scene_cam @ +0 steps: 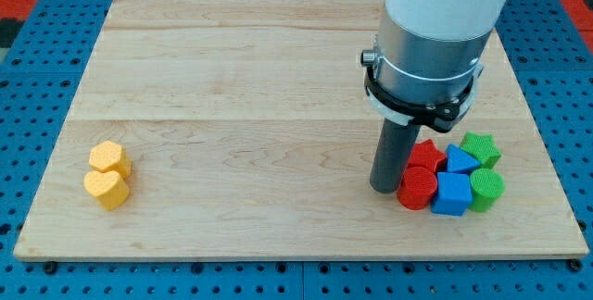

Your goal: Slide the yellow heart to the left of red circle

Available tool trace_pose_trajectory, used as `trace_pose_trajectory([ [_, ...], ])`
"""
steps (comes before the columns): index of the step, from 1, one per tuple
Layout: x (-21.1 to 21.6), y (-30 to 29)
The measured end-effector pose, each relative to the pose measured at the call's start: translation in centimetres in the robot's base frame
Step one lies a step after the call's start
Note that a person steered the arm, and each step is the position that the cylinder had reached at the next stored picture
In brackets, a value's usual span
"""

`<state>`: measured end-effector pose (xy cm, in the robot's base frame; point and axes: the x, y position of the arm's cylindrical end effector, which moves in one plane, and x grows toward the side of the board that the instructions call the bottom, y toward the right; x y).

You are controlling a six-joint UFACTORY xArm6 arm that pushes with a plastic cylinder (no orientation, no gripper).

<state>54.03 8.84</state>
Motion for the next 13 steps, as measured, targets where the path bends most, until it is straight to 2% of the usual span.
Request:
trace_pose_trajectory([
  [1, 0.9, -0.6],
  [2, 5.5, -1.5],
  [3, 7.8, -3.9],
  [4, 7.9, -8.9],
  [7, 7.0, -38.9],
  [8, 5.7, -39.3],
  [9, 2.7, -38.8],
  [10, 1.4, -36.1],
  [13, 1.2, -24.7],
])
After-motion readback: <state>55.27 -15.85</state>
